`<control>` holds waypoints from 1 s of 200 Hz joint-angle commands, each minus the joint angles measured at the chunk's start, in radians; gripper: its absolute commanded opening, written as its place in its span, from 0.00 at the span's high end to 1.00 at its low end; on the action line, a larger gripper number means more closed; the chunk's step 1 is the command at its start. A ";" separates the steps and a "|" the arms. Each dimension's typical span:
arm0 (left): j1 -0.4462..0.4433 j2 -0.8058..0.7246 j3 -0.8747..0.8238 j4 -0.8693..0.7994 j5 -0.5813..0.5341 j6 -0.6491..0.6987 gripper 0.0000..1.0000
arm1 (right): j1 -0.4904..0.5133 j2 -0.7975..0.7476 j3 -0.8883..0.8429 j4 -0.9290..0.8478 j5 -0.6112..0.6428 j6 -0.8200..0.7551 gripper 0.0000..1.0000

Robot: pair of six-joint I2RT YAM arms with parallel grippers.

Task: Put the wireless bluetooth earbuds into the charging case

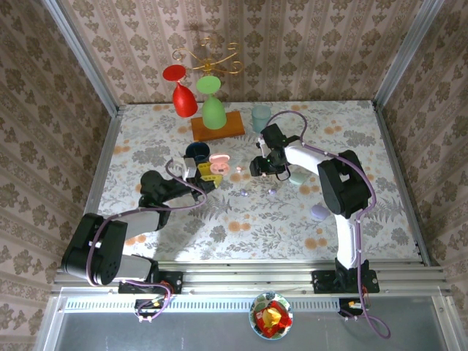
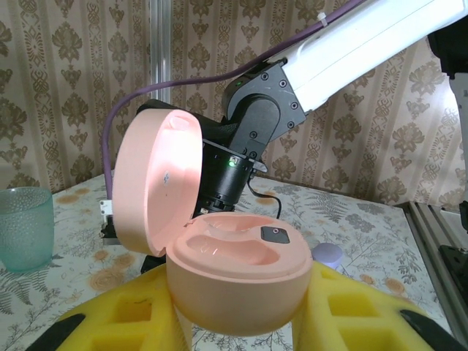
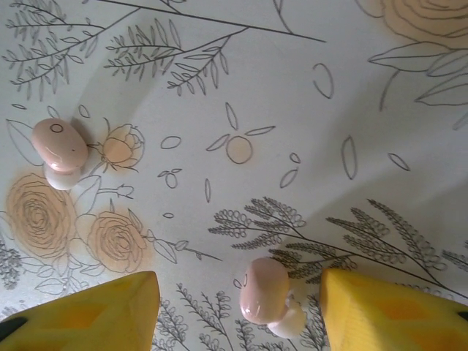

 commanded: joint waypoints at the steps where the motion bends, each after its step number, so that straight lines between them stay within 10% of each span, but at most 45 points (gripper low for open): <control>1: 0.026 -0.002 -0.018 0.037 -0.007 0.029 0.73 | 0.027 -0.065 0.008 -0.070 0.132 -0.018 0.39; 80: 0.130 -0.078 -0.087 0.041 -0.098 0.043 0.73 | 0.199 0.028 0.182 -0.262 0.662 0.016 0.44; 200: 0.145 -0.113 -0.106 0.039 -0.102 0.054 0.73 | 0.268 0.269 0.422 -0.455 0.810 0.018 0.65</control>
